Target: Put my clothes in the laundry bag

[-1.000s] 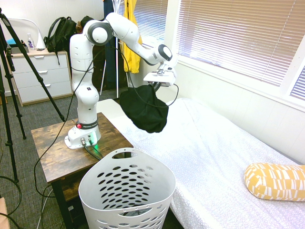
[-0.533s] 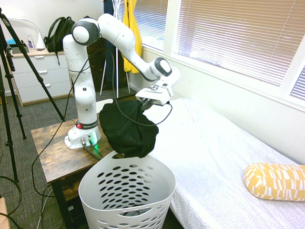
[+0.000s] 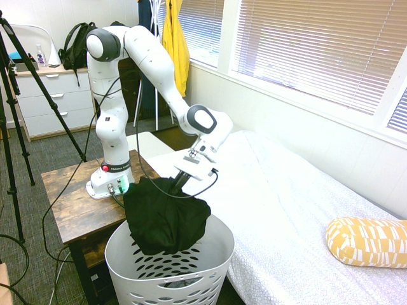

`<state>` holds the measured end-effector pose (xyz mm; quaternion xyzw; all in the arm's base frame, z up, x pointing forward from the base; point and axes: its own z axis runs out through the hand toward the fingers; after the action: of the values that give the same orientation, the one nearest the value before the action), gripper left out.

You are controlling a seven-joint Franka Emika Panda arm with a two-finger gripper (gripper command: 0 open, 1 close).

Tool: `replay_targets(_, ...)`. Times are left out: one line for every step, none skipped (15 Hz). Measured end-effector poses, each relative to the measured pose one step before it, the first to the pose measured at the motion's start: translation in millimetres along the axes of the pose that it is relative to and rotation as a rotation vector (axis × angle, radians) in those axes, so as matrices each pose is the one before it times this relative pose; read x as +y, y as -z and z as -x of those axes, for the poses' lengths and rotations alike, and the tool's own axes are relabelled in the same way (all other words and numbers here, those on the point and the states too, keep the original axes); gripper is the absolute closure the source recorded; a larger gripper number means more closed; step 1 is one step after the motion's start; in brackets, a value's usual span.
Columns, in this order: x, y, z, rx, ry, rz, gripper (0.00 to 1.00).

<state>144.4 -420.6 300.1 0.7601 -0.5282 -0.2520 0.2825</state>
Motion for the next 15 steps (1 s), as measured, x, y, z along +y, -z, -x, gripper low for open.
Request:
replay_targets(-8.1,-12.23,-1.39,0.02939,-0.03144,-0.05889,1.0)
replay_targets(-9.5,-11.12,-0.21,0.02377,-0.03422,-0.05896,0.0)
replay_targets(-8.18,-10.42,0.68,0.01199,-0.04023,-0.05418,0.0)
replay_targets(-5.89,-9.44,1.18,-0.00103,-0.0387,-0.04194,0.0)
replay_targets(-4.9,-8.03,0.96,-0.00218,-0.02977,-0.02113,0.0)
replay_targets(-4.19,-4.88,-0.18,0.00563,-0.02223,-0.00833,0.0)
replay_targets(-3.43,-3.91,-0.22,0.00635,-0.01684,-0.00673,0.0)
replay_targets(-2.1,-2.8,0.15,0.00171,-0.0085,-0.00289,0.0)
replay_targets(-1.47,-1.14,-0.24,-0.00085,-0.00115,0.00012,0.0)
replay_targets(-1.33,0.67,-0.24,0.00079,0.00015,-0.00103,0.0)
replay_targets(-2.63,1.45,0.5,0.00246,0.00638,-0.00125,0.0)
replay_targets(-5.74,3.24,1.11,0.00707,0.01422,-0.00166,0.0)
replay_targets(-10.2,6.02,1.96,0.0115,0.02075,-0.00598,0.0)
replay_targets(-14.89,10.63,2.33,0.01399,0.01664,-0.01895,0.0)
replay_targets(-20.04,17.92,2.62,0.01507,0.0085,-0.03915,0.0)
